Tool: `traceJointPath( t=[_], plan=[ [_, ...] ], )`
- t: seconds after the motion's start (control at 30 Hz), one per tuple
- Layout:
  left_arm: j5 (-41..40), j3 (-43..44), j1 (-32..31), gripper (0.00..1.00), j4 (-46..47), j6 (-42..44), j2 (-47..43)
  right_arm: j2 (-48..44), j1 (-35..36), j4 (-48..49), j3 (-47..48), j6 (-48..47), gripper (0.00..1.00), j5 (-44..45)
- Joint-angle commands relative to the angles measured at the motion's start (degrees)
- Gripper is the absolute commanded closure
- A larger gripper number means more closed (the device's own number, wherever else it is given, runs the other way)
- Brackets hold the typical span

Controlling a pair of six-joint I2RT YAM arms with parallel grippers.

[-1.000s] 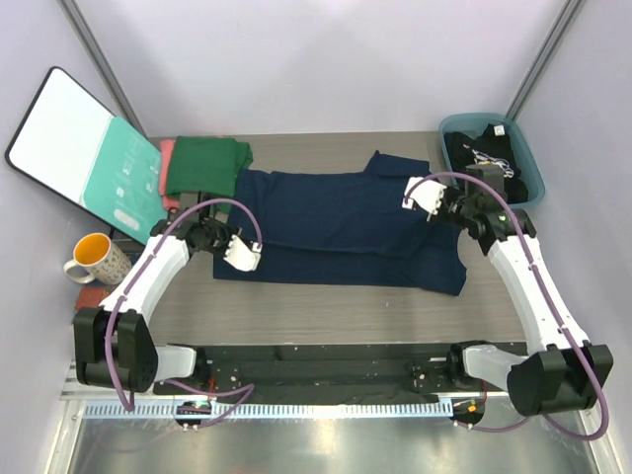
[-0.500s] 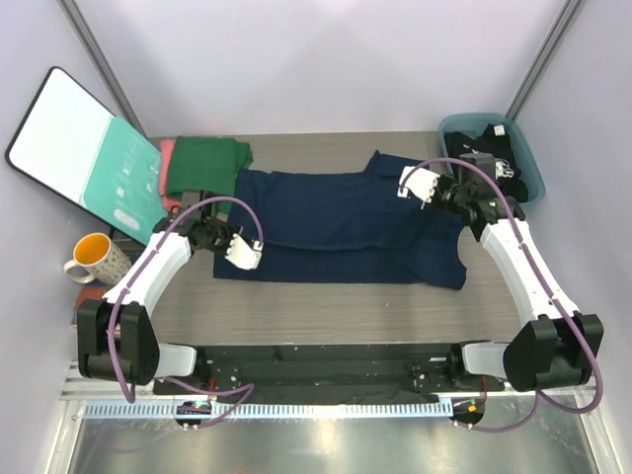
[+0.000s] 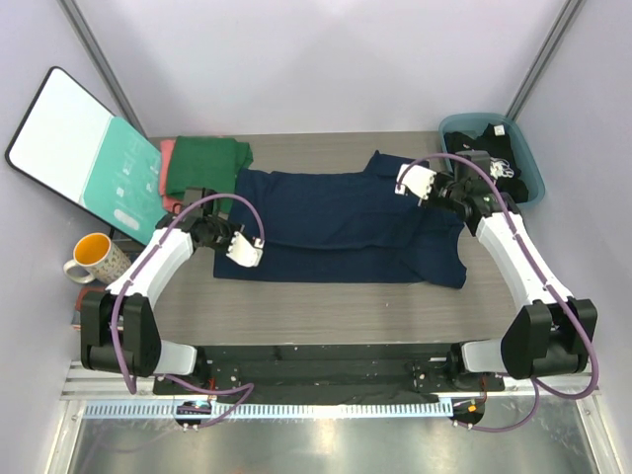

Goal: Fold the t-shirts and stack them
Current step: Fold the flattened tshirt in 1/3 of the way

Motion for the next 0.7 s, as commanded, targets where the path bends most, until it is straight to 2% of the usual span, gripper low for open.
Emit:
traceJointPath(
  t=[0.0, 0.1, 0.13, 0.2, 0.23, 0.27, 0.3, 0.33, 0.37, 0.47, 0.57, 0.67],
  plan=[
    [-0.3, 2.28, -0.07, 0.97, 2.26, 0.06, 0.54, 0.46, -0.27, 4.32, 2.42, -0.03, 0.99, -0.93],
    [-0.73, 2.28, -0.07, 0.87, 2.88, -0.29, 0.89, 1.16, -0.27, 5.72, 1.98, 0.67, 0.99, -0.85],
    [-0.82, 2.36, -0.07, 0.79, 3.05, -0.46, 1.24, 1.25, -0.18, 6.6, 1.37, 1.11, 0.98, -0.76],
    [-1.52, 2.19, -0.07, 0.72, 3.67, -1.16, 1.5, 1.34, -0.18, 11.23, -0.03, 2.25, 0.84, 0.73],
    [-1.79, 1.75, -0.16, 0.65, 4.89, -1.6, 1.5, 1.25, -0.27, 12.92, -1.69, 2.61, 0.75, 1.35],
    [-3.01, 1.4, -0.16, 0.63, 6.03, -2.21, 1.77, 1.25, -0.27, 14.5, -2.49, 2.87, 0.56, 3.09],
    [-3.63, 0.96, -0.25, 0.59, 7.26, -3.0, 1.86, 1.16, -0.18, 18.0, -3.37, 3.13, 0.47, 4.15],
    [-4.16, 0.17, -0.34, 0.36, 10.14, -4.49, 1.86, 1.16, -0.18, 19.69, -5.03, 3.66, 0.4, 5.3],
    [-5.03, -0.36, -0.42, 0.29, 11.83, -5.55, 2.03, 1.08, -0.1, 21.88, -5.92, 4.1, 0.32, 6.61],
    [-7.5, -1.5, -0.51, 0.25, 15.96, -8.54, 2.12, 0.81, -0.09, 30.05, -9.08, 4.46, 0.26, 11.89],
    [-7.86, -2.29, -0.51, 0.29, 16.59, -10.04, 0.89, -0.5, -0.01, 30.61, -9.62, 5.5, 0.25, 15.24],
    [-6.1, -3.87, -0.51, 0.33, 15.45, -10.22, -2.18, -3.04, -1.05, 16.34, -5.42, 6.13, 0.31, 9.21]
  ],
)
